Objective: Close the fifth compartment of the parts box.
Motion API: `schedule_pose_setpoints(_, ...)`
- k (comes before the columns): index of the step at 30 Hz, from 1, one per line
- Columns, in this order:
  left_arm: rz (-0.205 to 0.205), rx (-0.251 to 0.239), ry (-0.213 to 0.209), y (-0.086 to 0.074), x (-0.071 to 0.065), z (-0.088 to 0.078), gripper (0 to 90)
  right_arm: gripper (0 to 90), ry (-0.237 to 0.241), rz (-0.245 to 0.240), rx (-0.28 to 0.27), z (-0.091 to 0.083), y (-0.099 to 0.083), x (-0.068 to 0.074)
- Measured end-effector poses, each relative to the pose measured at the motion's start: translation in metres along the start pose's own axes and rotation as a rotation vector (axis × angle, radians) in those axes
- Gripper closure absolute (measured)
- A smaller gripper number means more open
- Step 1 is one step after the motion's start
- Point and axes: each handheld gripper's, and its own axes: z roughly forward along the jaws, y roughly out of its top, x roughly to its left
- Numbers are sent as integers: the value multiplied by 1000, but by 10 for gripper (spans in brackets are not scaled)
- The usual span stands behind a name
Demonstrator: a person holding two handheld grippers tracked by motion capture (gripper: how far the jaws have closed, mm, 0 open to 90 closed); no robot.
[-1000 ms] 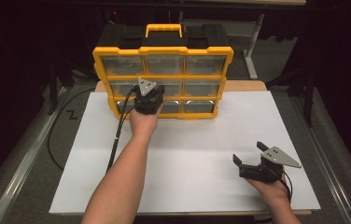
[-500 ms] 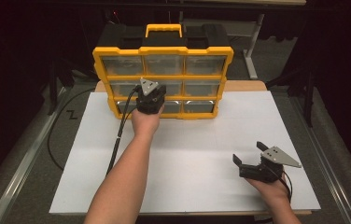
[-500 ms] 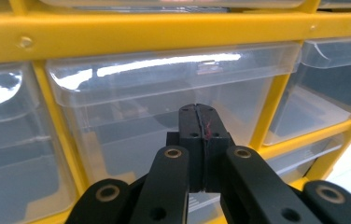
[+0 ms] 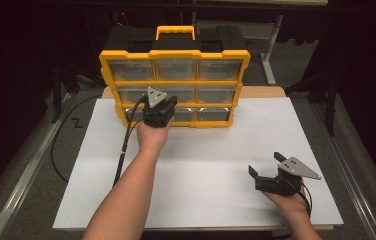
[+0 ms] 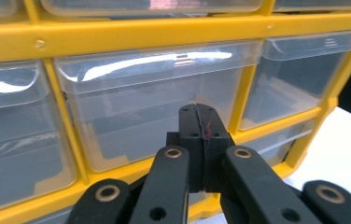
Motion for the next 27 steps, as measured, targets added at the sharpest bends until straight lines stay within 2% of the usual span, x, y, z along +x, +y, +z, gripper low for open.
schedule_pose_setpoints(6, -6, 16, -14, -18, 7, -14, 895, 9, -2, -4, 9, 1, -1, 1)
schedule_pose_setpoints(12, 2, 44, -22, -48, 16, -28, 895, 10, -3, -1, 10, 1, -2, 0)
schedule_pose_setpoints(16, 13, 64, -42, -71, 20, -40, 895, 10, -7, 0, 11, 0, -2, 0)
schedule_pose_setpoints(19, 13, 74, -65, -87, 22, -53, 895, 9, -9, -3, 10, 0, -2, 0)
schedule_pose_setpoints(22, 44, 88, -83, -99, 21, -70, 895, 10, -10, -2, 14, 0, -2, -1)
schedule_pose_setpoints(27, 81, 107, -80, -112, 23, -100, 895, 9, -13, -5, 17, 0, -3, 0)
